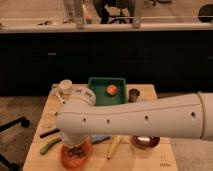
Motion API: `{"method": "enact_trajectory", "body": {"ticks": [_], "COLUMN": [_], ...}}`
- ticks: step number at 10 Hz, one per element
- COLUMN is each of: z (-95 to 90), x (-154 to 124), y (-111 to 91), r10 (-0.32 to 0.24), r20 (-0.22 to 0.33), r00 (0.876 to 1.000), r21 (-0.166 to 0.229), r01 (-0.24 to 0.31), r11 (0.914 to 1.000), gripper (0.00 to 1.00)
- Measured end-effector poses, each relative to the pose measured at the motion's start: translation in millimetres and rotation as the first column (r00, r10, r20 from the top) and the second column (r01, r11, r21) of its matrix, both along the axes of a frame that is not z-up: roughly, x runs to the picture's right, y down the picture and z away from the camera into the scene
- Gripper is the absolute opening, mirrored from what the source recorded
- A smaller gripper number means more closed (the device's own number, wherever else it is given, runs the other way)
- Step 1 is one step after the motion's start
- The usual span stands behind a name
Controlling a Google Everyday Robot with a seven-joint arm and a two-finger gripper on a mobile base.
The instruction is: Place grapes in red bowl
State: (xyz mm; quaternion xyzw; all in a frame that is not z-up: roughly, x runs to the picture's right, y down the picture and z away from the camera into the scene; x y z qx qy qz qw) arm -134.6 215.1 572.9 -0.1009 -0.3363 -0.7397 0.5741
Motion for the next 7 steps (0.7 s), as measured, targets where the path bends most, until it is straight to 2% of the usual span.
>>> {"method": "enact_trajectory", "body": {"ticks": [4,7], "z": [-11.1,-12.6], "x": [-32.0,-41.4], "y": [13.4,16.5], "r10": [-0.016,-0.018], "r20": [0.030,0.028], "r00": [0.999,0.999], "r21": [0.010,0.018], "r01": [0.016,0.017], "r11": [0.9998,0.9997], "gripper": [0.00,0.00]}}
